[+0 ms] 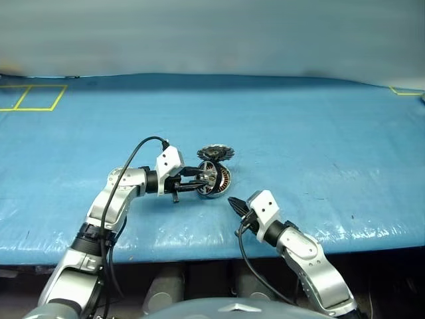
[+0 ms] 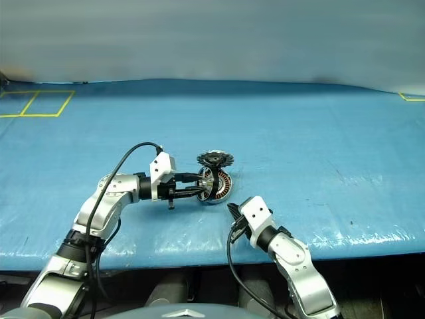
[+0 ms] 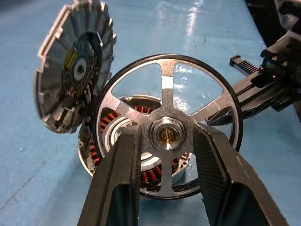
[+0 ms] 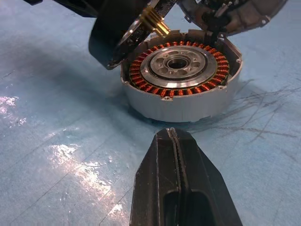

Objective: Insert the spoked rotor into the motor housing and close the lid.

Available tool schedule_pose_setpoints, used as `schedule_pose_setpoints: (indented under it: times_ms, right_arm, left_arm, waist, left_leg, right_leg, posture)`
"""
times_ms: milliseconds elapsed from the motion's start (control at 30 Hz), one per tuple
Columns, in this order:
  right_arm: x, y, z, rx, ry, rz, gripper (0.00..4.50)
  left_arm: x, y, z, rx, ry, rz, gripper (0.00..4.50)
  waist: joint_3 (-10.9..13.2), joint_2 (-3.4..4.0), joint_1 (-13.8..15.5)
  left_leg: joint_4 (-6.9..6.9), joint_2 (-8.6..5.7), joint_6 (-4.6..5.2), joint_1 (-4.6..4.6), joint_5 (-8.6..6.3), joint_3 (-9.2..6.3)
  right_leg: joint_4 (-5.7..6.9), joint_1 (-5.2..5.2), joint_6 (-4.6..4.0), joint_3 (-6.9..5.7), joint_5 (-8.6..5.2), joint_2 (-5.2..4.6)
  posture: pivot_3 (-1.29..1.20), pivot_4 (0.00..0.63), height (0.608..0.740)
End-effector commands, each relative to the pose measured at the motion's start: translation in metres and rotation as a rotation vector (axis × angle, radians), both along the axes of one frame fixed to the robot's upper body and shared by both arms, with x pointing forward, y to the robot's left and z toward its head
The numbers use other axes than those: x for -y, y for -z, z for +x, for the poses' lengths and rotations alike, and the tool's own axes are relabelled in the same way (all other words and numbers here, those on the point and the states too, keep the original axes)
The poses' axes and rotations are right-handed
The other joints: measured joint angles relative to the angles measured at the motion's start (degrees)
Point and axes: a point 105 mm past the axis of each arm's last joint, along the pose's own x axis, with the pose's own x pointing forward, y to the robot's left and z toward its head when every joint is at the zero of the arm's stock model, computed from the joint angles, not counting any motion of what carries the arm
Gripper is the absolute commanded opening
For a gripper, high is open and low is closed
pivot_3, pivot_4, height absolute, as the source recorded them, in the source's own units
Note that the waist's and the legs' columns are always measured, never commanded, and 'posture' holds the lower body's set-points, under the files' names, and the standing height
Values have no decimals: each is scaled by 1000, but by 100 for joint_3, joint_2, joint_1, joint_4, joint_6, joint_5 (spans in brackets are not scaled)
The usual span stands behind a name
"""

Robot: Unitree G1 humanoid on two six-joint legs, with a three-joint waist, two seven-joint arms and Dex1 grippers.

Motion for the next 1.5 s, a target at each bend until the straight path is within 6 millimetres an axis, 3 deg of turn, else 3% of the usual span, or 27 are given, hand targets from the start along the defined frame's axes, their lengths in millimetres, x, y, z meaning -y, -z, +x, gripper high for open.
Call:
schedule_pose_setpoints:
  times_ms: [33,233,600,833,1267,1500]
  right_arm:
    - [0,-9,-1,35,7,2,0]
    - [-1,-5,-2,27,16,-7,0]
    - [-3,-2,0,28,32,-9,0]
    - [-4,-2,2,31,40,-10,0]
    - [-4,-1,2,34,41,-19,0]
    - [-4,-2,3,36,36,-23,0]
  left_arm:
    - [2,-6,7,24,-14,-14,1302]
    - [9,-12,5,-1,41,-43,1302]
    - [9,-8,18,34,-4,38,1302]
    - [11,0,13,33,34,113,1302]
    - [17,-7,10,-38,42,13,1302]
    - [15,0,7,-23,64,70,1302]
  waist:
    - [0,0,-5]
    - [0,0,-9]
    - [0,-1,-4]
    - [0,-1,-1]
    - [-1,-2,5]
    - [-1,-2,5]
  left_leg:
    - [0,0,0,1,0,1]
    - [-7,0,0,-1,0,0]
    - [-6,-1,0,-1,0,0]
    - [-5,0,0,3,0,0]
    - [0,-2,0,2,0,-2]
    - [0,-2,0,2,0,-2]
  right_leg:
    - [0,0,0,1,0,0]
    - [-2,-5,-1,0,0,0]
    - [-3,-3,0,1,0,0]
    - [-2,3,0,1,0,0]
    - [-2,5,1,0,1,-1]
    - [-2,4,1,0,1,-1]
  posture:
    - [0,150,740]
    - [0,150,740]
    - [0,150,740]
    - [0,150,740]
    - [0,150,740]
    - [0,150,740]
